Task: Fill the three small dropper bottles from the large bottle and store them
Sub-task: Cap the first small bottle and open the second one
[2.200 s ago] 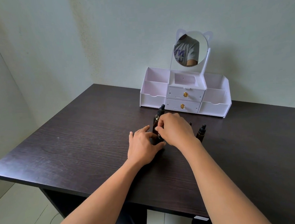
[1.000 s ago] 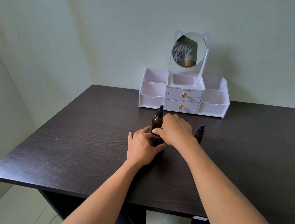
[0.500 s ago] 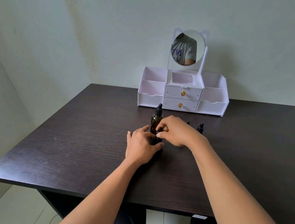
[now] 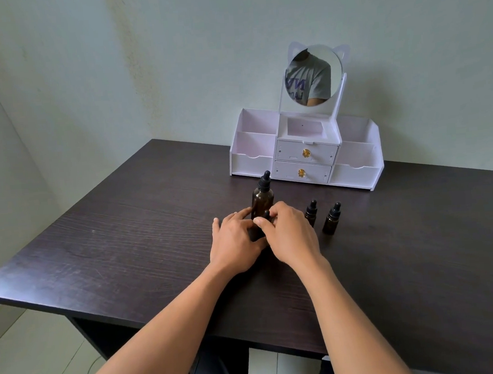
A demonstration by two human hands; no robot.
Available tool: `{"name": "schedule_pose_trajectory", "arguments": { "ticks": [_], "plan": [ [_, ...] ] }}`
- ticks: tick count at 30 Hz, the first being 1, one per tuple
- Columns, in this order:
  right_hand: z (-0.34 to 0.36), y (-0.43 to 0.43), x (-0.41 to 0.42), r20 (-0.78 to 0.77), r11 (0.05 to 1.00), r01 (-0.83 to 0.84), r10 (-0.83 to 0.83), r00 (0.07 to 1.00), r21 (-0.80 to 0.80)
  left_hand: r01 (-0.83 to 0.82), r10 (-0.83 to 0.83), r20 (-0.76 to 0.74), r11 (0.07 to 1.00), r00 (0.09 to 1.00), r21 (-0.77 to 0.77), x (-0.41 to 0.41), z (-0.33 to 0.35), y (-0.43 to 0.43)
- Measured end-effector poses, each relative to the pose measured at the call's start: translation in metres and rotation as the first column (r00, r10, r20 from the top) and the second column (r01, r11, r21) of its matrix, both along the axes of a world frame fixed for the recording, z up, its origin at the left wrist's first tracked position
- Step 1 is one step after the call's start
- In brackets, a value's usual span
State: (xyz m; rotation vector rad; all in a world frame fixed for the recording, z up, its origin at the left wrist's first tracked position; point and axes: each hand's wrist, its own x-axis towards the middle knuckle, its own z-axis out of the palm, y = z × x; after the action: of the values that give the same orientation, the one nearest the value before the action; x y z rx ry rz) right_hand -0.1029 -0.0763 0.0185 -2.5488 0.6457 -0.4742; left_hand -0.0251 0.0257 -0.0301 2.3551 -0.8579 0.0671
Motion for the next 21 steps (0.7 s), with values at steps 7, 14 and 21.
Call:
{"name": "schedule_pose_trajectory", "arguments": {
  "ticks": [7,14,21],
  "plan": [
    [-0.004,0.011,-0.001,0.064,0.995,0.095,-0.097,0.993,0.027,0.002,-0.002,-0.010,1.000,1.000,-0.024,-0.001,0.001,0.001],
    [-0.005,0.007,-0.001,0.129,0.996,0.084,-0.088,0.988,0.032,-0.033,0.032,-0.017,0.993,0.999,-0.110,0.001,-0.002,0.000],
    [0.035,-0.041,-0.003,0.277,0.990,0.045,-0.081,0.957,0.135,-0.139,0.110,-0.129,0.962,0.986,-0.236,-0.003,0.000,0.000]
  ]
}}
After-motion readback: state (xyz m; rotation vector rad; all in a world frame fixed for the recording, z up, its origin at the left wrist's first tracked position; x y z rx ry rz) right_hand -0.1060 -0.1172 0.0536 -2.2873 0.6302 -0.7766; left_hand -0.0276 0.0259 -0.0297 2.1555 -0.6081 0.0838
